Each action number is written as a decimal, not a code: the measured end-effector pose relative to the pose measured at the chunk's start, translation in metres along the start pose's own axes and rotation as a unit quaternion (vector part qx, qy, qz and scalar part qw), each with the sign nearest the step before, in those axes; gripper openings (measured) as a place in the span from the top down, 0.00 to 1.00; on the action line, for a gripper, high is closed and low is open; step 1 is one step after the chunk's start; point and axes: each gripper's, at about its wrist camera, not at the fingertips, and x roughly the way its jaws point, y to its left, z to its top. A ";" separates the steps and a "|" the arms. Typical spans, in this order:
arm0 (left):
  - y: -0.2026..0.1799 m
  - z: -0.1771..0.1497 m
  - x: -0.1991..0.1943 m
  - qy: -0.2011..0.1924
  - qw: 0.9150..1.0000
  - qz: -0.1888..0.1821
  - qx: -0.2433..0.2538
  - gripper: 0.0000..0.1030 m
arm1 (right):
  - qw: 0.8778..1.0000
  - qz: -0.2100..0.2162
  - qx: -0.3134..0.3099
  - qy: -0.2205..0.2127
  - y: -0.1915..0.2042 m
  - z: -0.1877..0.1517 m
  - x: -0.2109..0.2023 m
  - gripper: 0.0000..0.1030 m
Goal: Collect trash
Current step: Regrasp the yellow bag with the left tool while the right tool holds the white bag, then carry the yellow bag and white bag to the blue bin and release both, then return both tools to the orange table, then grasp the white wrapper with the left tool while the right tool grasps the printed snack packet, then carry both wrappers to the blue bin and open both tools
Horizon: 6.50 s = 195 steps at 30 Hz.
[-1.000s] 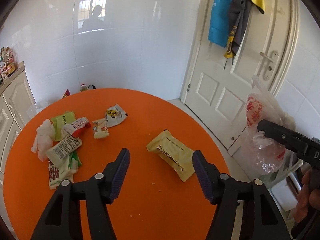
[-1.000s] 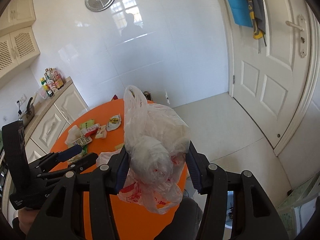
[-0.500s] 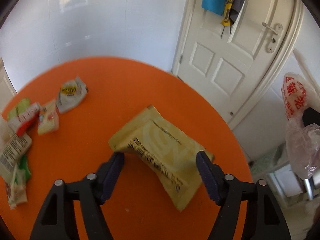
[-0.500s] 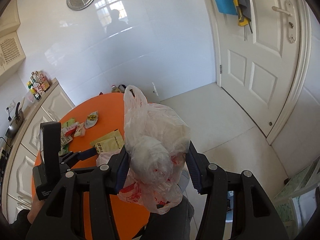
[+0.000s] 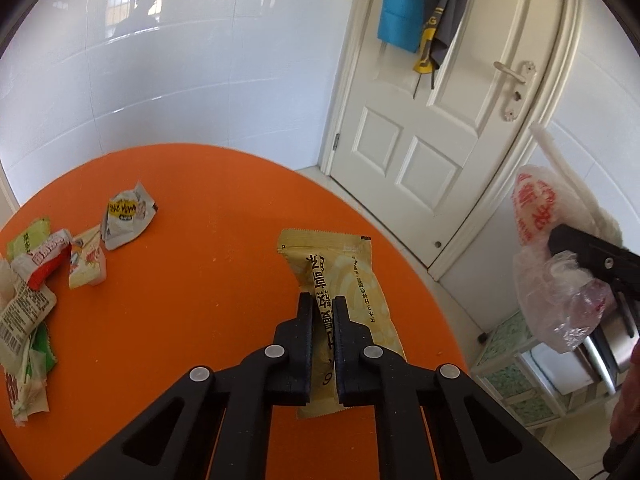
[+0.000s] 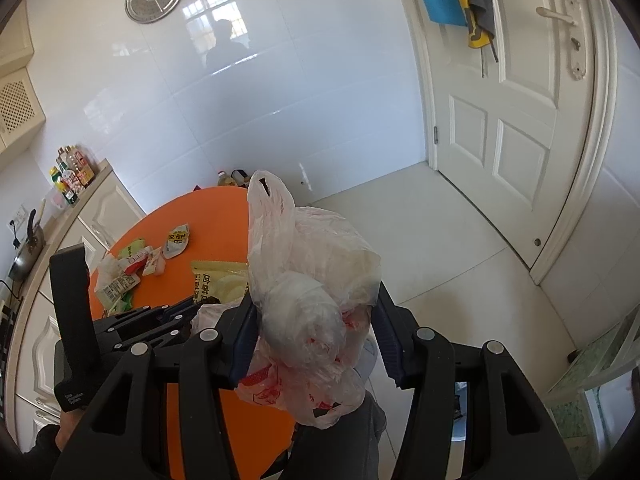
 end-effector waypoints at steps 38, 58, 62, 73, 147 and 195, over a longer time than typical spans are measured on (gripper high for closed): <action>-0.210 -0.014 0.081 0.088 0.978 -0.117 0.149 0.95 | 0.977 -0.130 0.163 0.044 -0.228 -0.091 -0.011 0.49; -0.237 0.017 0.138 0.129 0.980 -0.046 0.145 0.10 | 0.951 -0.167 0.221 0.137 -0.286 -0.148 0.085 0.00; -0.223 0.018 0.101 0.097 0.985 -0.057 0.133 0.10 | 0.955 -0.167 0.222 0.103 -0.271 -0.133 0.055 0.00; -0.166 0.007 -0.032 -0.021 0.995 -0.049 0.083 0.05 | 0.978 -0.131 0.159 0.007 -0.170 -0.065 -0.017 0.00; 0.143 0.024 -0.050 -0.005 0.991 0.105 -0.077 0.93 | 0.972 0.078 -0.169 0.144 0.244 0.000 0.214 0.71; -0.165 0.015 -0.039 -0.037 0.982 -0.143 0.116 0.95 | 0.992 -0.069 0.090 -0.047 -0.133 -0.032 -0.095 0.71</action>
